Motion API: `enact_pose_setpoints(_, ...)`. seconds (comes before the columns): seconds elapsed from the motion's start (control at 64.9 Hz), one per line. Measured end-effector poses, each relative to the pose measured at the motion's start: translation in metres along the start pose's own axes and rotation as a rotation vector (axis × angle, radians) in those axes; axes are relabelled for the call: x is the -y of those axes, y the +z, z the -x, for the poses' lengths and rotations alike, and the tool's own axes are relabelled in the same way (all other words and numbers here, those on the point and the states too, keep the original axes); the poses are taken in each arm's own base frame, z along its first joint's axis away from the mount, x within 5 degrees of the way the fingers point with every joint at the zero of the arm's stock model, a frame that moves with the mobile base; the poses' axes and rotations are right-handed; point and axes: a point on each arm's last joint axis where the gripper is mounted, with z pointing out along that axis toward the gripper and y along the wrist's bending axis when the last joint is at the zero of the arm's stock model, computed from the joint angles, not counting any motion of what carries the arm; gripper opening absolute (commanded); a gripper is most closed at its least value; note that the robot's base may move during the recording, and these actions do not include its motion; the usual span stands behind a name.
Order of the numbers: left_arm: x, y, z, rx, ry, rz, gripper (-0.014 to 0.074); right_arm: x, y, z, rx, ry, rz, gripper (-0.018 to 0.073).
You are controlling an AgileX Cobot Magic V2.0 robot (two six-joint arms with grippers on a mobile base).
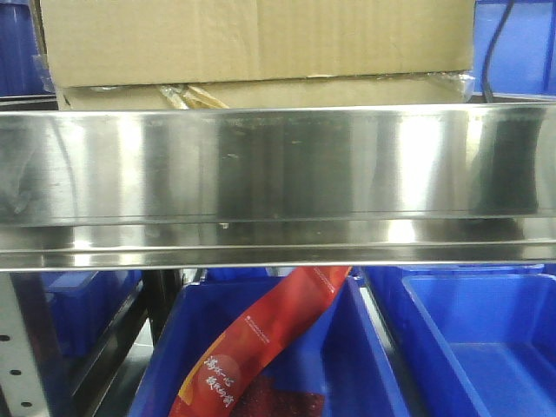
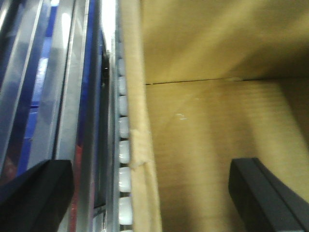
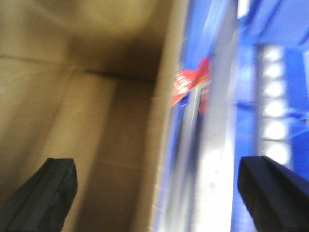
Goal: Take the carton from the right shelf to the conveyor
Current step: 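Close both grippers on the opposite side walls of the cardboard box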
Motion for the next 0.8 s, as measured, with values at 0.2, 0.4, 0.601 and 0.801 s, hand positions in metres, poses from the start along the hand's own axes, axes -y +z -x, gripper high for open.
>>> enact_pose_setpoints(0.2, 0.000, 0.001, 0.000, -0.002, 0.000, 0.001, 0.0536, -0.001, 0.000, 0.000, -0.001, 0.006, 0.009, 0.0496)
enact_pose_setpoints(0.4, 0.000, 0.003, 0.000, -0.006, 0.004, 0.003, 0.0287, -0.001, 0.000, 0.000, -0.001, 0.006, 0.009, 0.0085)
enact_pose_setpoints(0.601, 0.000, 0.006, -0.001, -0.015, 0.008, 0.008, -0.0034, 0.002, 0.001, -0.001, -0.010, 0.005, -0.014, -0.0066)
enact_pose_setpoints(0.801, 0.001, 0.010, -0.003, -0.016, 0.012, 0.009, -0.0021, 0.002, 0.001, -0.001, -0.009, 0.006, -0.017, -0.0067)
